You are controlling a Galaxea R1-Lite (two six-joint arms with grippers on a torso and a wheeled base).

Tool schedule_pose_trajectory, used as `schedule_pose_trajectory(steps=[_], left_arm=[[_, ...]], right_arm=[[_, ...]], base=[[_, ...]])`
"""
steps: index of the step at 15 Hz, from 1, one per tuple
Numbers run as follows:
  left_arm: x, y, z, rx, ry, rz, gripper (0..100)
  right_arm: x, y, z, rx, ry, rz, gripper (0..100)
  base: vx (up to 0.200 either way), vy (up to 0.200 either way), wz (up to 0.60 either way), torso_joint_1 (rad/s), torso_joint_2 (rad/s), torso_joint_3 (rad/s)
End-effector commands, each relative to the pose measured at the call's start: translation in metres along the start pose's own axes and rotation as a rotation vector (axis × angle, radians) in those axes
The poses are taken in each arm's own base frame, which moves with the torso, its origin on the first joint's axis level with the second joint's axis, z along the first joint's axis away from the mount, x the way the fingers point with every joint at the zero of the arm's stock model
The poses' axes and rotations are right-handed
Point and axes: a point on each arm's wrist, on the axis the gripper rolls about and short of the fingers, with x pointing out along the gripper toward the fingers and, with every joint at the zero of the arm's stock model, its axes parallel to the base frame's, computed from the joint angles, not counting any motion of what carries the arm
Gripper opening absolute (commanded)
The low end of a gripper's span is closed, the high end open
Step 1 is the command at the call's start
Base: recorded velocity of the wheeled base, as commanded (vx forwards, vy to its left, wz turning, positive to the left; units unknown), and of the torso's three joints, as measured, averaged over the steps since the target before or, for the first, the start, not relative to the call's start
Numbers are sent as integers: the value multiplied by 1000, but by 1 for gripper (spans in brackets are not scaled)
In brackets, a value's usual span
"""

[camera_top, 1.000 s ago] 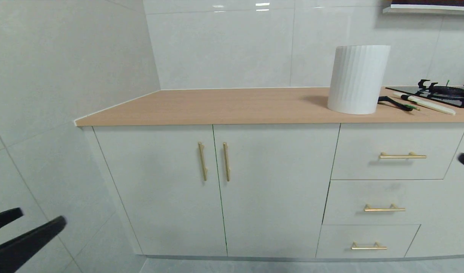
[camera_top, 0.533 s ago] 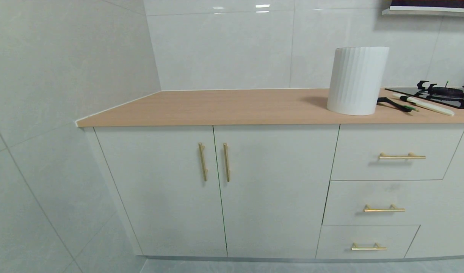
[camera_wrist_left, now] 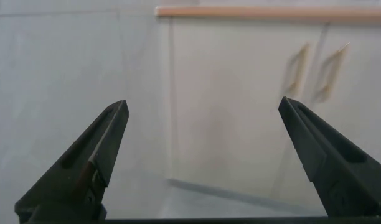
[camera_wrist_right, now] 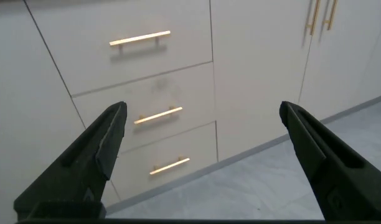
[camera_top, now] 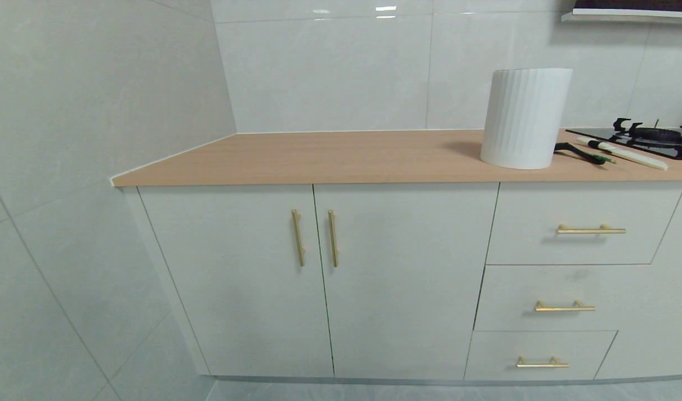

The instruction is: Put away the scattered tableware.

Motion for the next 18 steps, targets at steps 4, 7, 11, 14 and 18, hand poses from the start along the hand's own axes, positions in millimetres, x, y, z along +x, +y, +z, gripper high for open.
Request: schedule_pose_trajectory(steps=[4,7,11,14,18], left_arm=[[13,-7,-50,61,51,-24,100],[13,-12,-54,-40,74,-207,100],[13,-12,-55,-17,73,-239,100],[13,-12,-55,-26,76,-239,100],[13,-12,-55,-31,77,-237,100]], right_arm=[[1,0,-3,-12,7,-3,100],[1,6,-3,1,-7,232,100],[0,9,-8,-14,44,393,100],[0,9,-8,-9,40,393,100],[-1,9,-8,-13,41,395,100]], base=[[0,0,0,0,0,0],[0,0,0,0,0,0],[0,0,0,0,0,0],[0,0,0,0,0,0],[0,0,0,0,0,0]])
